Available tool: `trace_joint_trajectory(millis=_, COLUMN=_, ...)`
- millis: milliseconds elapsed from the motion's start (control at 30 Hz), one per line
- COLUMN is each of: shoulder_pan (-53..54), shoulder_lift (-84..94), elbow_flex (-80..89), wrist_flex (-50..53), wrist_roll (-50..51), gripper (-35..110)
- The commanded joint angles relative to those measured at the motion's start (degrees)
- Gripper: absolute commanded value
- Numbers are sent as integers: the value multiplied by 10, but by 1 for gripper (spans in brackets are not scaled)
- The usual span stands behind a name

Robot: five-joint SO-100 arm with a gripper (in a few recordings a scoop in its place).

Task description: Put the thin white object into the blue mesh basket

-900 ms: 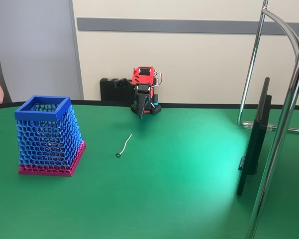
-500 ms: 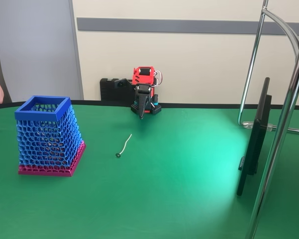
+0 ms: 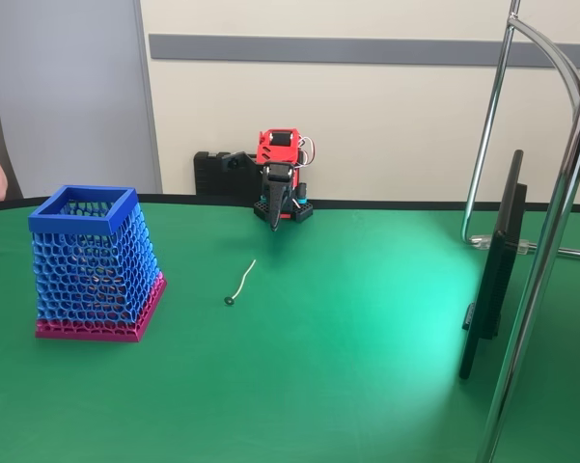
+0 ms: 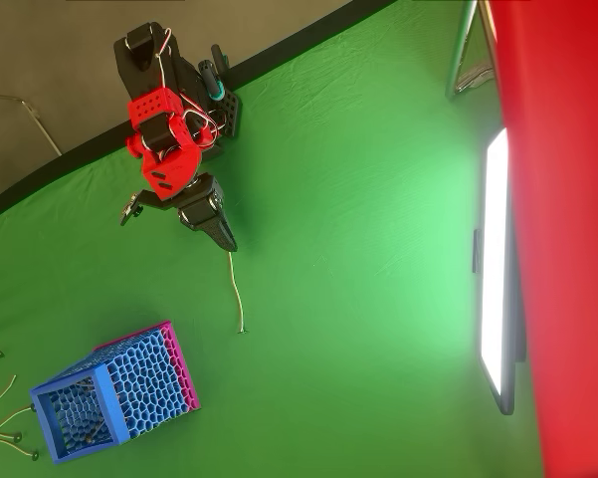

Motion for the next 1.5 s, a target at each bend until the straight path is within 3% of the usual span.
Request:
trace_joint_trajectory(millis=0, shoulder_pan=-4, shoulder_lift=4, elbow_flex=3, wrist_flex=2, wrist_roll=-4, gripper=1)
trace_joint_trajectory(millis=1467, shoulder_pan=-5, shoulder_lift=-10, elbow_flex=-1, wrist_flex=-6, wrist_roll=-4, gripper=1)
